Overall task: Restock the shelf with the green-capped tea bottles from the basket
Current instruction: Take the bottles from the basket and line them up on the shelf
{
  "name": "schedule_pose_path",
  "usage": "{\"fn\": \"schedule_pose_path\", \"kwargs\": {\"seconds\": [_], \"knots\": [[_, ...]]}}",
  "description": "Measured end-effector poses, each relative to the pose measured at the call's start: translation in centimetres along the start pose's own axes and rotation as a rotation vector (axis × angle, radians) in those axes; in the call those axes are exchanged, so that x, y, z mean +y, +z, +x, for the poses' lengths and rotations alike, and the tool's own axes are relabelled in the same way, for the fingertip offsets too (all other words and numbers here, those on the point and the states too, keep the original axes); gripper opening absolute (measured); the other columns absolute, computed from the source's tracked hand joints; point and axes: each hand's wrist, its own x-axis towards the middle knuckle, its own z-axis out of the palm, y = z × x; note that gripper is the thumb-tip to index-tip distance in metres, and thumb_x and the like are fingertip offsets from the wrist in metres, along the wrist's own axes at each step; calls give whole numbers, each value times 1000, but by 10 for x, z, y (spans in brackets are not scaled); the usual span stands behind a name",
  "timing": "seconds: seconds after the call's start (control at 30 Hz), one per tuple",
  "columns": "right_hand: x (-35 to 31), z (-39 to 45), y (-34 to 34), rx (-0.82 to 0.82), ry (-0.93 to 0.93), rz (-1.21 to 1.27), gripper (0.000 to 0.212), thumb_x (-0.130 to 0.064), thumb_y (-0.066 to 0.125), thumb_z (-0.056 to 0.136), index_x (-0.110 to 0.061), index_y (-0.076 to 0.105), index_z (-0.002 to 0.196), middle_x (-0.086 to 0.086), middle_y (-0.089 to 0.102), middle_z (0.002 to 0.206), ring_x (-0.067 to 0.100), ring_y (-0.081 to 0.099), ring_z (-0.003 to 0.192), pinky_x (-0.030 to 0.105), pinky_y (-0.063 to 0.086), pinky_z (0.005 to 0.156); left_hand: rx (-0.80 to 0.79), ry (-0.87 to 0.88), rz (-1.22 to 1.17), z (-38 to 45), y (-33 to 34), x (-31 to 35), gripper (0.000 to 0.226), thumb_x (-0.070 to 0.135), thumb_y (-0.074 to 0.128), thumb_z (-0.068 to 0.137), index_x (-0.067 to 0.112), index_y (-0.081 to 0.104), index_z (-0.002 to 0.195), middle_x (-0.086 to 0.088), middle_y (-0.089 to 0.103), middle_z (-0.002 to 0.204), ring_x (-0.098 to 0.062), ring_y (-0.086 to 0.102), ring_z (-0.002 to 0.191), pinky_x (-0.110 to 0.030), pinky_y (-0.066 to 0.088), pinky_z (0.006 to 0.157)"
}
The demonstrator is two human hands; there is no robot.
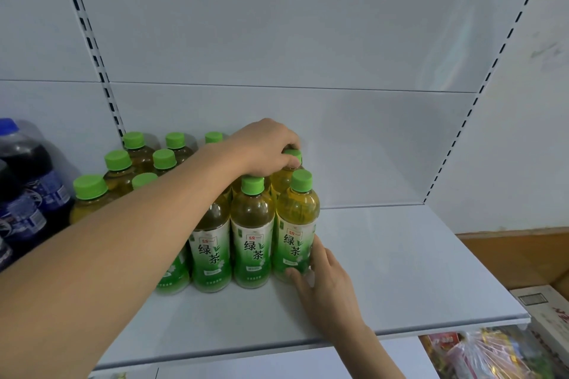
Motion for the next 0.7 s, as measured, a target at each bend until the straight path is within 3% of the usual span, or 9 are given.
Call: {"fn": "schedule_pose_path", "kwargs": {"seconds": [0.2, 0.37, 0.53, 0.7], "knots": [[-2, 0, 2, -9, 27, -24, 78, -52, 68, 101, -33, 31, 167, -9, 60, 138, 19, 57, 126, 32, 47, 99, -46, -16, -3, -1, -5, -1, 43, 48, 70, 100, 28, 68, 138, 3, 69, 122, -21, 63, 109, -40, 54, 93], [0, 2, 0, -1, -19, -56, 82, -61, 64, 100, -33, 28, 168, -12, 60, 145, 18, 54, 133, 32, 46, 105, -31, -47, -67, -9, -3, 0, 66, 54, 63, 102, 30, 46, 161, 2, 60, 151, -23, 58, 133, -43, 49, 109], [-2, 1, -3, 12, -60, -67, 91, -74, 52, 98, -30, 20, 172, -12, 53, 153, 15, 49, 139, 35, 47, 113, 93, -80, -25, -29, -7, 1, 66, 57, 55, 105, 26, 44, 162, 0, 51, 161, -24, 50, 143, -46, 45, 114], [-3, -1, -14, 68, -170, -141, 85, -69, 48, 103, -24, 23, 171, -7, 48, 160, 16, 45, 144, 38, 47, 119, 249, -126, -12, -70, -6, 0, 69, 60, 48, 107, 20, 43, 162, 0, 46, 165, -23, 40, 153, -44, 36, 123]]}}
